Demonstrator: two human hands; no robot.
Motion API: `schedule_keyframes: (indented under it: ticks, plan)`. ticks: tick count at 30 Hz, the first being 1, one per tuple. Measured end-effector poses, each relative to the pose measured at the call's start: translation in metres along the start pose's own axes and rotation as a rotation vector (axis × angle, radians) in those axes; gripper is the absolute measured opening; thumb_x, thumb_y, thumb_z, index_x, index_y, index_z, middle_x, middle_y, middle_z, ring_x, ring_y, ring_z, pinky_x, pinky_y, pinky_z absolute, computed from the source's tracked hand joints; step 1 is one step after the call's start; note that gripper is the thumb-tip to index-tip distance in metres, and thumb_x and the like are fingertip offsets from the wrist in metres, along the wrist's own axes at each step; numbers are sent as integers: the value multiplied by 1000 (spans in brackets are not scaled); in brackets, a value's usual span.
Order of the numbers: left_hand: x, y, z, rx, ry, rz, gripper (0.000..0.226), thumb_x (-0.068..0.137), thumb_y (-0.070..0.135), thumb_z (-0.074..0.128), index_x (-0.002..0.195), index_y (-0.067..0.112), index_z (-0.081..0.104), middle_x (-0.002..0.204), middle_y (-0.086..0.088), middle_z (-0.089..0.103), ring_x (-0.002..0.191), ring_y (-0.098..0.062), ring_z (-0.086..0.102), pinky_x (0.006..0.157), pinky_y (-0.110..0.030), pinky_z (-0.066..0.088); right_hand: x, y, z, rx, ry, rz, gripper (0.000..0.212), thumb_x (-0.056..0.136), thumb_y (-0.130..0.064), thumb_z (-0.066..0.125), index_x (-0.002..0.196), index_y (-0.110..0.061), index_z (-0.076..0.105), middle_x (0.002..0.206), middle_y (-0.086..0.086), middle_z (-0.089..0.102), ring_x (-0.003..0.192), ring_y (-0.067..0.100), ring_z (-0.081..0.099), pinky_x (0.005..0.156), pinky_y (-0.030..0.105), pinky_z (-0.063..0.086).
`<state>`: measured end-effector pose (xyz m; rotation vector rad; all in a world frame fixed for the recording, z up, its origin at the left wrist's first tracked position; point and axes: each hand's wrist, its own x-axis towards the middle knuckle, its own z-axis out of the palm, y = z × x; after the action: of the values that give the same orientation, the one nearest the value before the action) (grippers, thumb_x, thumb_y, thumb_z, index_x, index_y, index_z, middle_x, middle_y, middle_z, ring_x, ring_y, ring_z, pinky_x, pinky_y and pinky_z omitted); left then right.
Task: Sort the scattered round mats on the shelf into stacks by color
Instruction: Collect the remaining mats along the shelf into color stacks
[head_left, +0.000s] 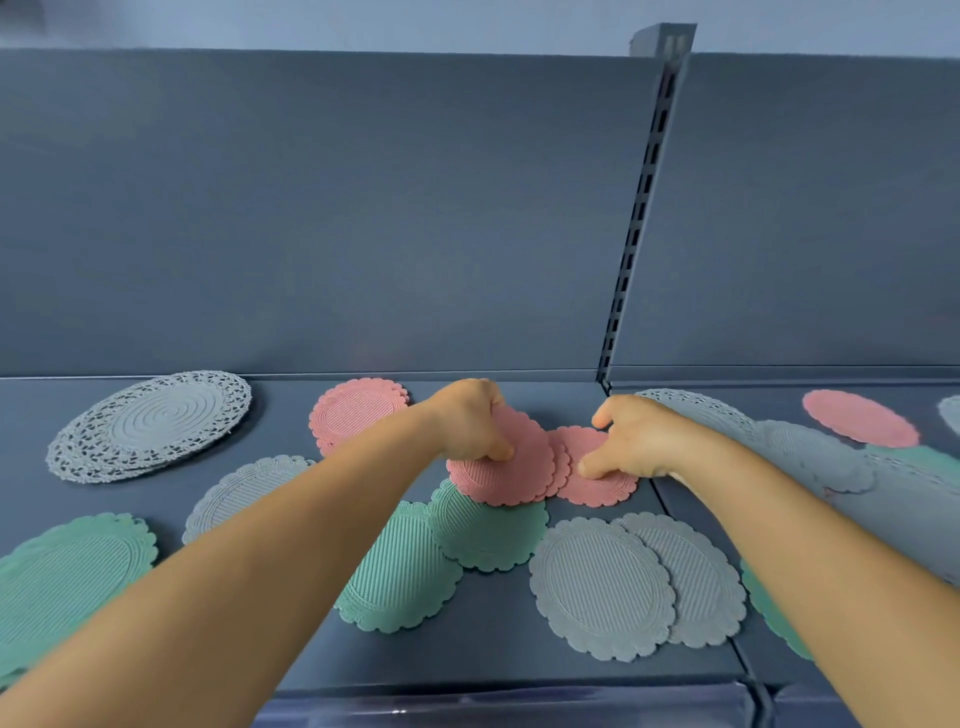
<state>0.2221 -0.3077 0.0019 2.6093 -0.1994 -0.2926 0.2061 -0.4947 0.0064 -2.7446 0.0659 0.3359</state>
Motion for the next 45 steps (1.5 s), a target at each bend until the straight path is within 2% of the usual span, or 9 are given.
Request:
schedule_keyframes:
  ticks: [6, 10, 14, 19, 21, 26, 32, 35, 45]
  plan:
    - [4, -1, 1, -20, 40, -10, 21, 79, 14, 70, 91, 14, 52, 85, -8, 52, 74, -23, 48, 66, -30, 42, 8, 7, -2, 31, 2, 15, 33, 70, -20, 75, 98, -4, 68, 77, 6, 57, 71, 21, 51, 65, 27, 40]
    - [3, -4, 0, -167, 92, -41, 9, 88, 17, 58, 83, 10, 59, 75, -5, 53, 67, -22, 47, 60, -26, 41, 15, 5, -2, 292, 103, -9, 26, 83, -16, 63, 108, -15, 69, 94, 6, 71, 83, 24, 66, 76, 31, 52]
    - [-3, -5, -8, -378, 208, -93, 4, 93, 17, 49, 93, 20, 52, 78, 3, 48, 72, -18, 47, 52, -23, 35, 19, -18, 5, 705, 60, 3, 26, 93, -17, 53, 113, -12, 67, 93, 2, 62, 66, 14, 50, 58, 22, 44]
    - [-9, -30, -23, -402, 376, -163, 11, 94, 17, 49, 104, 14, 48, 89, -2, 51, 84, -25, 49, 67, -31, 42, 21, -61, 16, 915, -58, -55, 26, 96, -24, 46, 94, -8, 66, 88, 7, 61, 79, 19, 54, 74, 29, 54]
    - [-11, -47, -32, -366, 448, -196, 11, 91, 17, 53, 100, 13, 47, 88, -5, 53, 81, -26, 49, 73, -34, 45, 20, -79, 24, 858, -104, -122, 13, 93, -16, 55, 100, -11, 65, 89, 5, 64, 83, 18, 58, 78, 28, 54]
    - [-15, -81, -53, -266, 438, -275, 4, 87, 9, 51, 86, 9, 55, 84, -10, 55, 74, -27, 49, 66, -28, 42, 33, -123, 50, 713, -30, -104, 50, 82, -2, 61, 130, -14, 50, 96, 7, 66, 71, 21, 64, 86, 36, 56]
    - [-16, -107, -54, -18, 351, -333, 11, 81, 13, 57, 87, 9, 49, 115, -16, 54, 94, -32, 57, 67, -29, 43, 48, -152, 70, 474, 124, -120, 37, 76, 0, 53, 113, 4, 59, 105, 25, 67, 73, 26, 59, 68, 36, 52]
    - [-13, -111, -53, 90, 340, -336, 16, 84, 23, 57, 90, 12, 47, 117, -15, 49, 114, -34, 44, 78, -30, 37, 49, -154, 70, 356, 129, -141, 32, 85, -6, 52, 114, 1, 62, 115, 20, 66, 101, 35, 64, 85, 44, 55]
    - [-47, -73, -36, 211, 268, -23, 36, 85, 34, 59, 112, 11, 57, 124, -9, 53, 118, -27, 43, 96, -31, 33, 19, -127, 56, 254, -68, -328, 40, 87, -17, 60, 125, -28, 57, 124, -2, 62, 110, 22, 59, 91, 34, 50]
